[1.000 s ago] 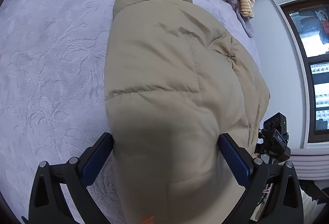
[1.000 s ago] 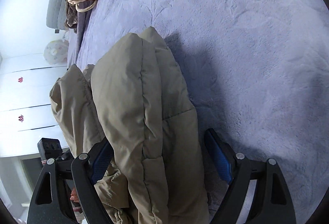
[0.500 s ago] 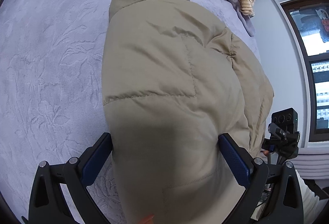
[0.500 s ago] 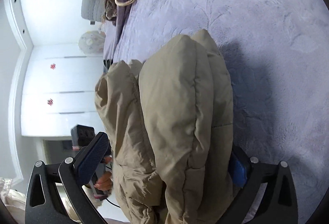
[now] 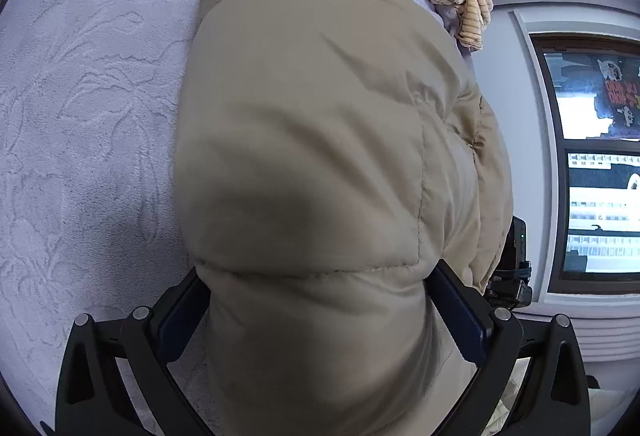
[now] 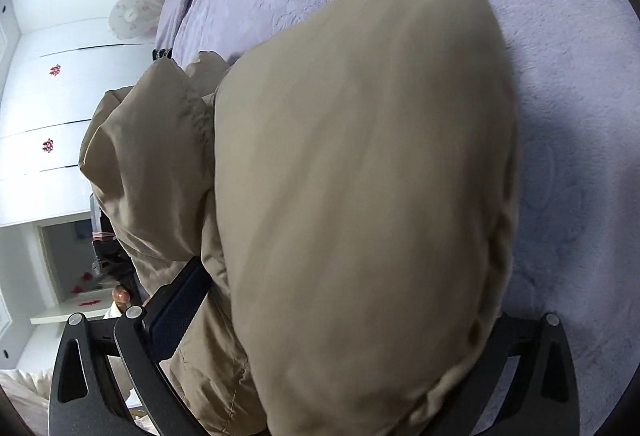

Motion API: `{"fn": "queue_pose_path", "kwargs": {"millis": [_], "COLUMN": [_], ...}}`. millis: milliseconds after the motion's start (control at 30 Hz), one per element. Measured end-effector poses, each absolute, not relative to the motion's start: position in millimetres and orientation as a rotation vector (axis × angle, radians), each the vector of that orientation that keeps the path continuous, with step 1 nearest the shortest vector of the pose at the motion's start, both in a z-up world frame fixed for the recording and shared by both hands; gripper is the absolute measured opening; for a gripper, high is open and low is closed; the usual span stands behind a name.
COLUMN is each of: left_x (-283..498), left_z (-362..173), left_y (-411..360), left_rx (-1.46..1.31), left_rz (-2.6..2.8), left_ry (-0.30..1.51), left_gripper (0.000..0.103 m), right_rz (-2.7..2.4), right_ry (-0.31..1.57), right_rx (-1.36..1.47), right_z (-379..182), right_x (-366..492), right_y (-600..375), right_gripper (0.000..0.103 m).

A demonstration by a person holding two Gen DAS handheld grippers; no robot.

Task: Fold large clothes
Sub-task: 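Grasp the jacket bundle edge with both tools and lift it over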

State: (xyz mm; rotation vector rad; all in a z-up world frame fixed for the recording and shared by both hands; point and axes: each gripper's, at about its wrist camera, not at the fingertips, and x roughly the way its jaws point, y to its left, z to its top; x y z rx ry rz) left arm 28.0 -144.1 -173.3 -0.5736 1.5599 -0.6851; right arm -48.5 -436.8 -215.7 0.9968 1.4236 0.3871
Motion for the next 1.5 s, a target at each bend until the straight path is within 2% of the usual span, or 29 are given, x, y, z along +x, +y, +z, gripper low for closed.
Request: {"fn": "queue_pose_path", "kwargs": {"millis": [333, 433, 700, 767, 900, 1167, 1367, 1500], "left_x": [7.3, 3.5, -11.6, -12.8, -15.3, 24.3, 81.8, 122.4], "left_z": [-138.4, -127.6, -108.1, -101.6, -88.3, -48.6, -22.2, -27.7], "left_y": [-190.7, -200.1, -195.7, -195.5, -175.1, -124.1, -67.4, -27.8], "left_rx": [-0.261, -0.208, -0.159, -0.173, -0.203, -0.218, -0.206, -0.217], "left_rz": [-0.591, -0.580, -0.590, -0.607, -0.669, -0.753, -0.682, -0.586], "left_ry": [1.474, 1.439, 1.373, 1.361, 1.327, 1.256, 1.161, 1.123], "left_gripper": [0.103, 0.097, 0.086, 0.083, 0.079, 0.079, 0.079, 0.079], "right_rz": [0.357, 0.347, 0.375, 0.370, 0.354, 0.333, 0.402, 0.441], "right_ry": [1.468, 1.467, 1.403, 1.383, 1.335, 1.221, 1.184, 1.192], "right_rx": [1.007, 1.025, 1.074, 1.092, 1.101, 1.100, 1.062, 1.012], "right_z": [-217.2, -215.7, -200.5, -195.0, -177.5, -130.6, -110.6, -111.9], "right_x": [-54.9, -59.5, -69.4, -72.5, -77.1, -62.2, 4.9, 61.3], "right_y": [-435.5, -437.9, -439.8, -439.8, -434.8, -396.2, -347.6, -314.7], "right_gripper": [0.102, 0.094, 0.055, 0.052, 0.050, 0.050, 0.050, 0.050]}}
